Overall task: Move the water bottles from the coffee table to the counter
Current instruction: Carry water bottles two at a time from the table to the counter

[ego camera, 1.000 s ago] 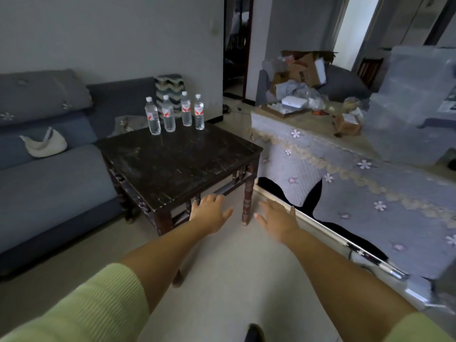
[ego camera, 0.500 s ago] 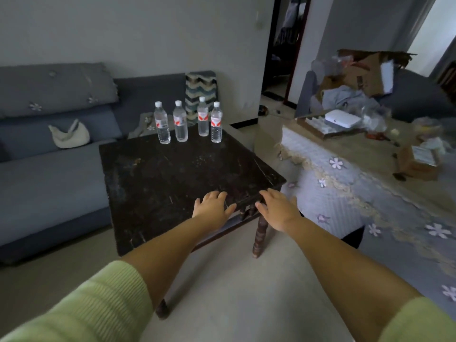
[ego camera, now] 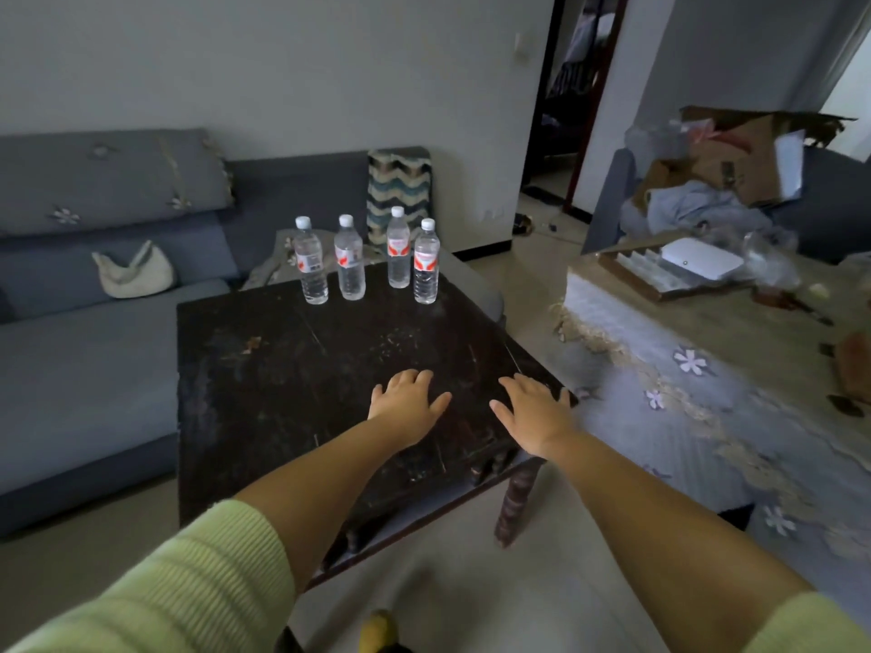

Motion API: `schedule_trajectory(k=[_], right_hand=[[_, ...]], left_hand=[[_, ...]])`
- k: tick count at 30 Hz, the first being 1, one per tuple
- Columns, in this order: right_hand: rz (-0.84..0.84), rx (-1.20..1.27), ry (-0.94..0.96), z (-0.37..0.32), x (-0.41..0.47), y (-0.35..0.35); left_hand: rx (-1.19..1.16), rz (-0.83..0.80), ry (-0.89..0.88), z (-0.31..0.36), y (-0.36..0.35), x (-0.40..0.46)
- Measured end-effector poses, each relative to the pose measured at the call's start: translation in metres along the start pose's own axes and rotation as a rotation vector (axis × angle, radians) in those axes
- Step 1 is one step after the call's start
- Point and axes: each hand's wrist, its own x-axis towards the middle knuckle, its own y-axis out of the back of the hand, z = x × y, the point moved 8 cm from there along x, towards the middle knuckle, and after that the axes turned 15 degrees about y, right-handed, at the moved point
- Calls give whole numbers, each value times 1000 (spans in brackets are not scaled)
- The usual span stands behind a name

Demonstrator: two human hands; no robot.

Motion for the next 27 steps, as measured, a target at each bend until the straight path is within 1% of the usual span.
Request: schedule_trajectory(k=[7, 12, 17, 23, 27], right_hand=[[-32, 48, 22, -16, 130, 1], [-1, 79, 67, -53, 229, 16], [-65, 109, 125, -83, 289, -1], [-46, 283, 168, -96, 374, -10], [5, 468, 148, -98, 443, -14]], left_hand=[[-21, 18, 75, -58, 29, 122], [-17, 57, 155, -114, 67, 203], [-63, 30, 248, -158, 73, 247], [-222, 46, 380, -194, 80, 303], [-425, 60, 488, -216, 82, 351]])
